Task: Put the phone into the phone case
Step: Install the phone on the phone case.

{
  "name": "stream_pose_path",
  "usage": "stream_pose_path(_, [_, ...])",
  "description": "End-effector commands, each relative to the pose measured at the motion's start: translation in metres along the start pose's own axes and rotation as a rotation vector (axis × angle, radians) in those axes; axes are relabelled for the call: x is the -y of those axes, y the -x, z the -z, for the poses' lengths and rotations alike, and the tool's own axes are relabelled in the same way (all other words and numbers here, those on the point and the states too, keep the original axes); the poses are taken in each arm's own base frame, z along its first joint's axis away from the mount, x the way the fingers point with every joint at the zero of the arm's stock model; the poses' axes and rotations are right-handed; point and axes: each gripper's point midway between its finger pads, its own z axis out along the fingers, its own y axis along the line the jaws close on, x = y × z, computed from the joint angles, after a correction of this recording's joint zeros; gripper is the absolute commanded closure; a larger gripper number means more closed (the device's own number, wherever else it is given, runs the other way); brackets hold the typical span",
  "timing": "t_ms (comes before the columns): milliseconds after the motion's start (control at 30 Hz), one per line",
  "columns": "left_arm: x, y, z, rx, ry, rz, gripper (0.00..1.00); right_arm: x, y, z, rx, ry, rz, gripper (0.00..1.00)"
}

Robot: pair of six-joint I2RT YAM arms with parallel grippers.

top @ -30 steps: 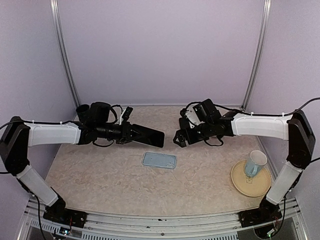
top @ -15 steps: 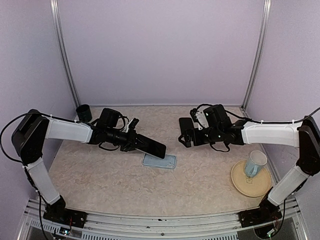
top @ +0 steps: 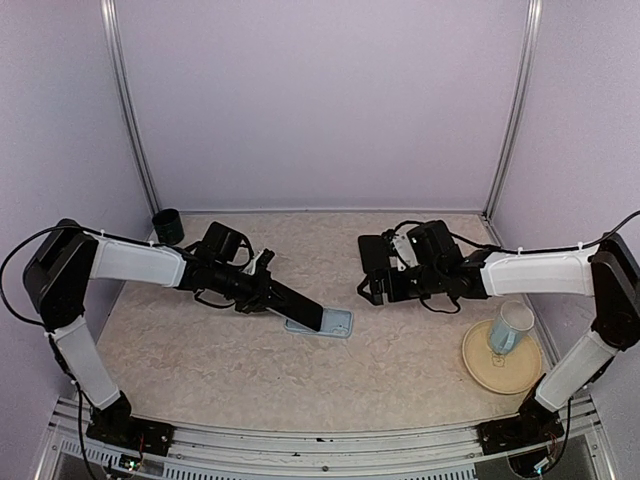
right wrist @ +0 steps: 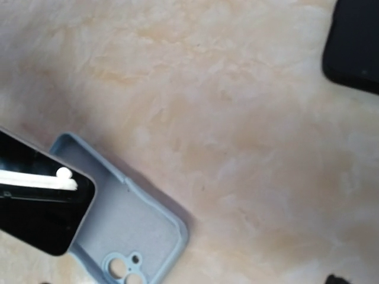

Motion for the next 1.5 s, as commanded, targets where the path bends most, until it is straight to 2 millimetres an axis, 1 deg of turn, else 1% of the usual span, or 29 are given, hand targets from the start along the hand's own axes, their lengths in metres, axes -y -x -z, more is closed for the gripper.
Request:
stream_pose_path(0, [0.004, 0.006, 0.012, 0.043, 0.012, -0.017, 1.00, -0.013, -0.011, -0.015, -0.051, 0.055, -0.014, 0.02])
stream_pose_path(133, [-0.001, 0.010, 0.011, 0.049, 0.018, -0.004, 1.00, -0.028, -0.025, -0.026, -0.096, 0.065, -0.022, 0.04])
stream_pose_path(267, [0.003, 0.018, 0.014, 0.064, -0.001, -0.007, 1.00, -0.044, -0.035, -0.035, -0.113, 0.109, -0.041, 0.05])
stream_pose_path(367, [0.006, 0.018, 0.013, 0.056, -0.016, -0.001, 1.00, -0.051, -0.040, -0.042, -0.128, 0.119, -0.051, 0.05])
stream_pose_path(567, [0.008, 0.017, 0.007, 0.027, -0.049, 0.029, 1.00, -0.050, -0.044, -0.051, -0.145, 0.111, -0.065, 0.05])
stream_pose_path(767, [-0.002, 0.015, -0.001, -0.001, -0.029, 0.079, 1.00, -0.047, -0.054, -0.060, -0.177, 0.108, -0.071, 0.05])
stream_pose_path(800, [-0.004, 0.015, -0.001, 0.001, -0.022, 0.075, 1.00, -0.050, -0.051, -0.061, -0.165, 0.120, -0.070, 0.06])
stream_pose_path(1067, [-0.011, 0.021, -0.004, 0.006, 0.004, 0.070, 1.00, -0.055, -0.053, -0.068, -0.176, 0.136, -0.063, 0.07])
stream_pose_path(1300, [-0.017, 0.013, -0.011, -0.032, -0.002, 0.099, 1.00, -0.056, -0.056, -0.075, -0.192, 0.145, -0.066, 0.08])
stream_pose_path(1467, [-0.015, 0.010, -0.016, -0.040, -0.012, 0.119, 1.00, -0.060, -0.058, -0.078, -0.199, 0.160, -0.066, 0.09])
